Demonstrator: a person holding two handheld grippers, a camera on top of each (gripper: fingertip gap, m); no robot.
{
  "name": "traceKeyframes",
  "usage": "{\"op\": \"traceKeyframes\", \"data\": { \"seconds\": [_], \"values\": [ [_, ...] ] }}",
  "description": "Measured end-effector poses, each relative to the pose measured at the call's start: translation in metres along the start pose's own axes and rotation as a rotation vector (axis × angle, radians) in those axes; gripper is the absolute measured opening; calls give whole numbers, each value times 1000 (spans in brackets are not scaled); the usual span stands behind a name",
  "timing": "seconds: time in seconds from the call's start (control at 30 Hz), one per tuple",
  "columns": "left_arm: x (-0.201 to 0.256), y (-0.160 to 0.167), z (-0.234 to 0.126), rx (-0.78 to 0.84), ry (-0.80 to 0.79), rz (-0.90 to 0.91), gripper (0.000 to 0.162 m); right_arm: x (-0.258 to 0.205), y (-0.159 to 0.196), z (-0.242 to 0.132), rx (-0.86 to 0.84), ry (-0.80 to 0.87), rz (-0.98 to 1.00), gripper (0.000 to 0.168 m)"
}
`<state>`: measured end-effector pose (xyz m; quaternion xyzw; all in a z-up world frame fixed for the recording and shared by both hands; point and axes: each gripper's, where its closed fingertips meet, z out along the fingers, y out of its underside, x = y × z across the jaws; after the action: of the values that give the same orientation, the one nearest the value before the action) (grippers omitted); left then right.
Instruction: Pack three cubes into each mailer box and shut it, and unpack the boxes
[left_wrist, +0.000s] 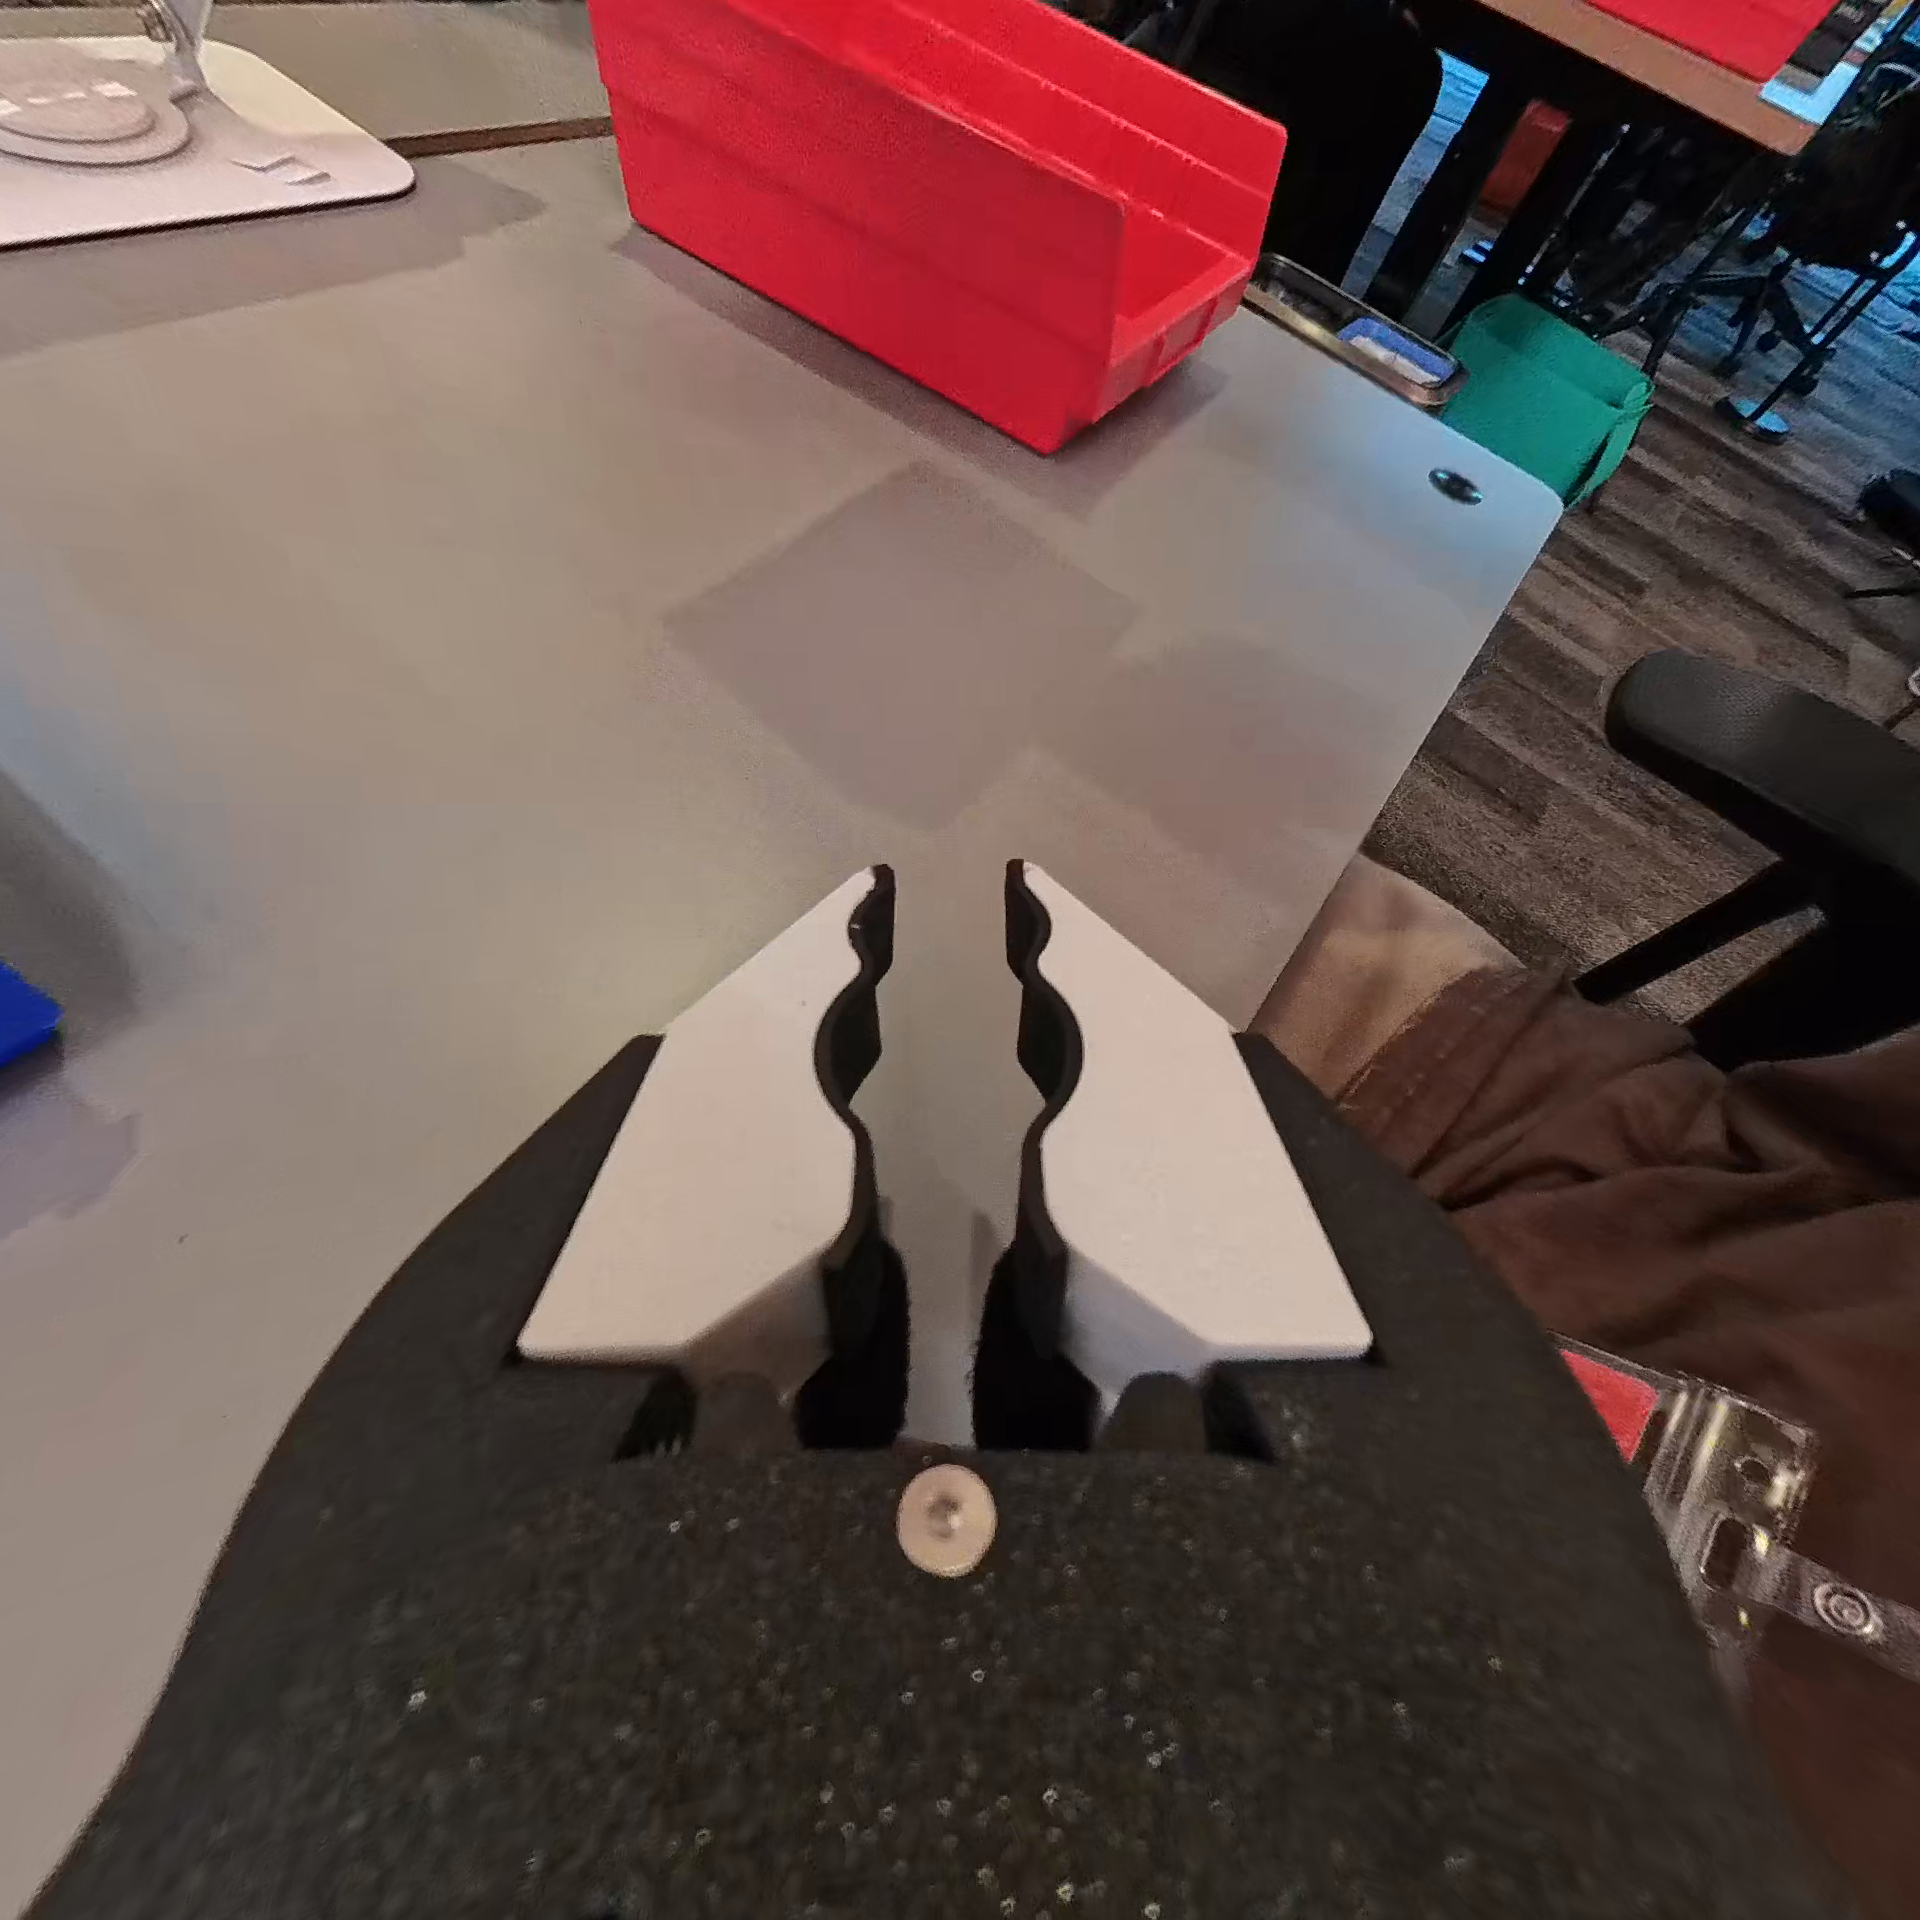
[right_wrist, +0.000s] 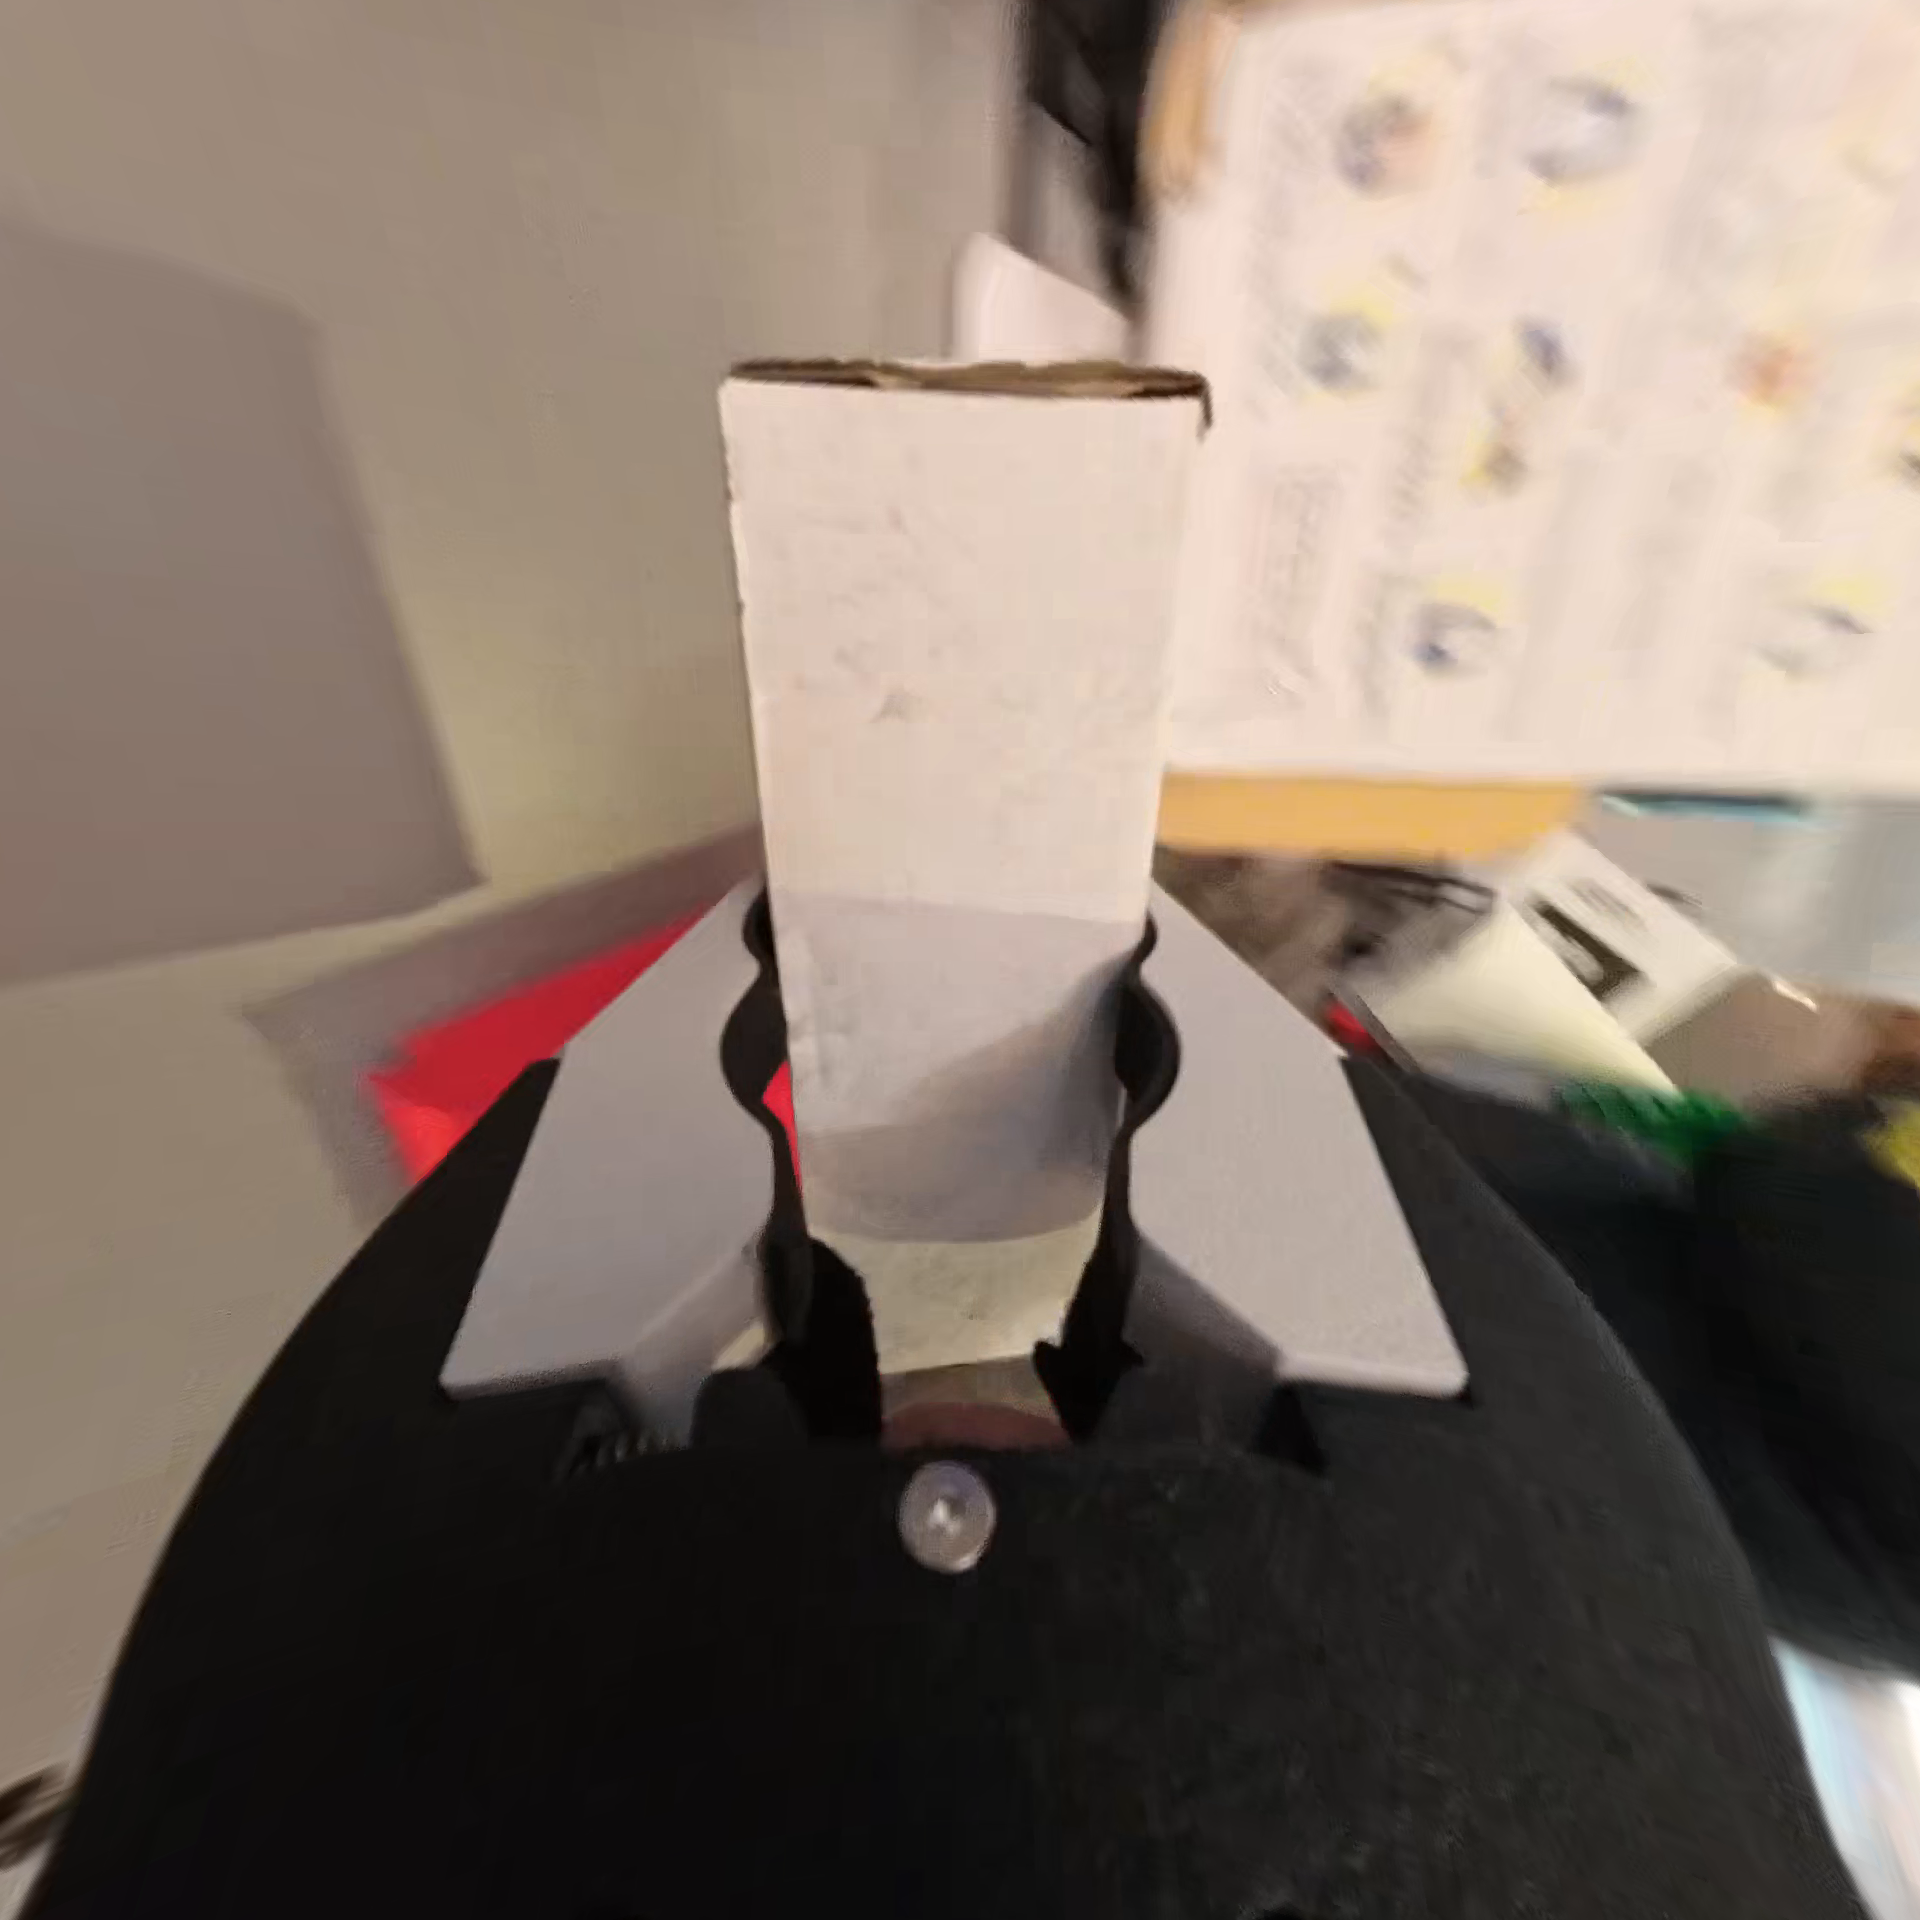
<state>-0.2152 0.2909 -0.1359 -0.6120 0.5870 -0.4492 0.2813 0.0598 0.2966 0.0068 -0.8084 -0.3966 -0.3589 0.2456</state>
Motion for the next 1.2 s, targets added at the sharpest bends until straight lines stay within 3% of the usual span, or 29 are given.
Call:
{"op": "traceKeyframes", "data": {
  "seconds": [0.1,0.23,0.33,0.5,0.7,0.8,0.97,1.2],
  "values": [
    [0,1,6,-12,11,-6,19,26,78,9,-16,129,-20,63],
    [-6,0,13,-22,-7,6,19,11,162,73,-27,132,41,63],
    [-12,2,14,-25,-22,1,19,-2,199,118,-118,136,1,63],
    [-23,5,12,-28,-71,-1,16,-8,200,167,-132,147,-120,63],
    [-25,5,7,-23,-92,4,13,-14,195,196,-142,156,-212,63],
    [-27,6,5,-24,-107,19,13,-22,194,200,-146,157,-187,63],
    [-23,5,6,-15,-76,10,13,-56,199,200,-165,-47,-129,71],
    [-16,4,7,-17,-56,32,14,-71,197,197,-196,-158,-115,80]
  ]
}}
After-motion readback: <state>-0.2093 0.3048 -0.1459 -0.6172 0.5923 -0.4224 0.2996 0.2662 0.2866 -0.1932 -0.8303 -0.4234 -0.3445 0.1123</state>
